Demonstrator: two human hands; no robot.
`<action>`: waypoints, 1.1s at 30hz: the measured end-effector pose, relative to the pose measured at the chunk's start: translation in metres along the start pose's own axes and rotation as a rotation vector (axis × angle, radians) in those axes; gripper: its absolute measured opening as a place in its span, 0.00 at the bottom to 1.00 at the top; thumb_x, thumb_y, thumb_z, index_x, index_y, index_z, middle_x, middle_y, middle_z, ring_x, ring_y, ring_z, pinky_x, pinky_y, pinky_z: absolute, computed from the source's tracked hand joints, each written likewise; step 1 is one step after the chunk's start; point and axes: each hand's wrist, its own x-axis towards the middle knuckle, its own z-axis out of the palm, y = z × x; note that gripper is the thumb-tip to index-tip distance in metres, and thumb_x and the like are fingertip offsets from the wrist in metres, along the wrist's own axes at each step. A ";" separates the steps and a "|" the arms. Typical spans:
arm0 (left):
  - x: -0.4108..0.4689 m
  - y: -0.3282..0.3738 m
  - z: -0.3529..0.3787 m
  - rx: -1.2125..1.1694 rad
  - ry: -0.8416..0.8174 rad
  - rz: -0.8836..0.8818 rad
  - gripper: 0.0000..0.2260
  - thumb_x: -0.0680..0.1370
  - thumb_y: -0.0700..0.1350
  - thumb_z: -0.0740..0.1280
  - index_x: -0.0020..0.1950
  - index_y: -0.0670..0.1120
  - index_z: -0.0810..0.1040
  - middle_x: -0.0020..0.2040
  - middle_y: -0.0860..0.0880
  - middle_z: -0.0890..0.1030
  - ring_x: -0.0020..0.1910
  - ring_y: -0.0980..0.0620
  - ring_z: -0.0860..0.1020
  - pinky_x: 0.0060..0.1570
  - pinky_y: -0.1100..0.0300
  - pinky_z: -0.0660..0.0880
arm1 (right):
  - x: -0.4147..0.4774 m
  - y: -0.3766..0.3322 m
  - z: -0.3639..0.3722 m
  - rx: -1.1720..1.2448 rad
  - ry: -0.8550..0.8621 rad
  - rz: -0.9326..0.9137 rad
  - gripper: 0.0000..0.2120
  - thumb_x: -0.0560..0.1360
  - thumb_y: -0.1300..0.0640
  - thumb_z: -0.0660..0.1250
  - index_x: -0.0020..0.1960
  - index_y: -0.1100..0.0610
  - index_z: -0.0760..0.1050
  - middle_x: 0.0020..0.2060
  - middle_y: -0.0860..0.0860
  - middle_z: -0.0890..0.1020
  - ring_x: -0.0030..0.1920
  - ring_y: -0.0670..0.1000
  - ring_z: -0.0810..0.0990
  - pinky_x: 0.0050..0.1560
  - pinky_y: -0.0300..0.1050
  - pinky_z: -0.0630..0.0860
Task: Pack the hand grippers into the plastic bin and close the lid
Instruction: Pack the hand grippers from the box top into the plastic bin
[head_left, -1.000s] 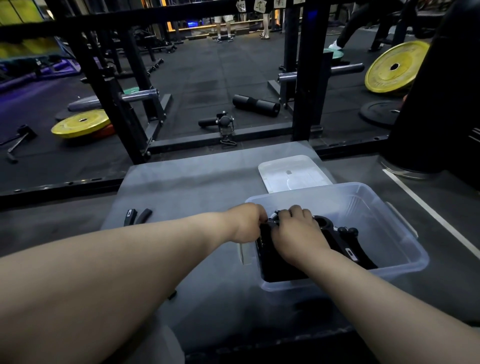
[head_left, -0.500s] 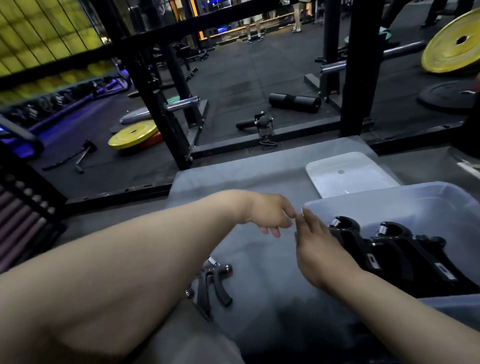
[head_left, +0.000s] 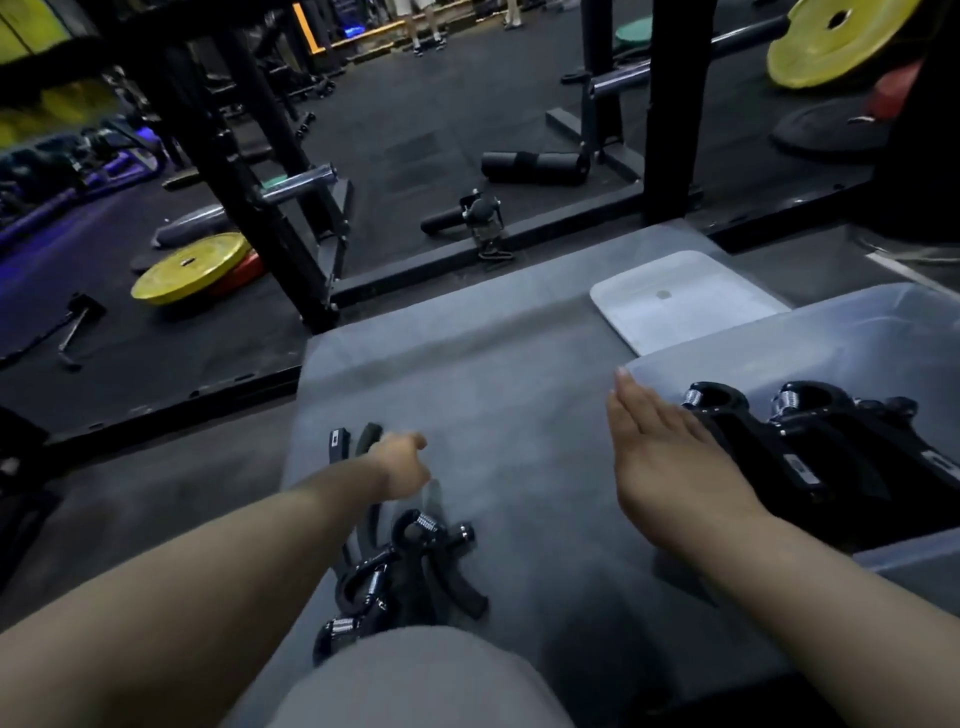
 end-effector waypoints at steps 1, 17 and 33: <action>0.005 -0.009 0.005 0.002 0.031 -0.031 0.25 0.78 0.48 0.65 0.76 0.49 0.66 0.73 0.41 0.65 0.69 0.40 0.69 0.67 0.53 0.69 | 0.001 0.000 0.001 -0.002 0.004 0.005 0.31 0.78 0.63 0.47 0.80 0.57 0.42 0.78 0.52 0.34 0.79 0.52 0.42 0.76 0.48 0.45; 0.041 -0.064 0.043 0.042 0.176 -0.216 0.19 0.76 0.55 0.62 0.67 0.59 0.73 0.70 0.43 0.68 0.70 0.39 0.66 0.69 0.51 0.64 | -0.002 -0.007 -0.003 -0.021 -0.019 0.033 0.30 0.79 0.63 0.47 0.80 0.57 0.44 0.78 0.51 0.35 0.79 0.53 0.45 0.76 0.47 0.46; 0.021 -0.027 0.049 0.259 0.396 0.008 0.19 0.76 0.53 0.65 0.67 0.56 0.70 0.60 0.50 0.80 0.64 0.47 0.71 0.63 0.47 0.58 | -0.005 -0.009 -0.002 -0.035 -0.018 0.042 0.29 0.80 0.62 0.47 0.80 0.57 0.45 0.78 0.50 0.35 0.79 0.52 0.45 0.76 0.47 0.46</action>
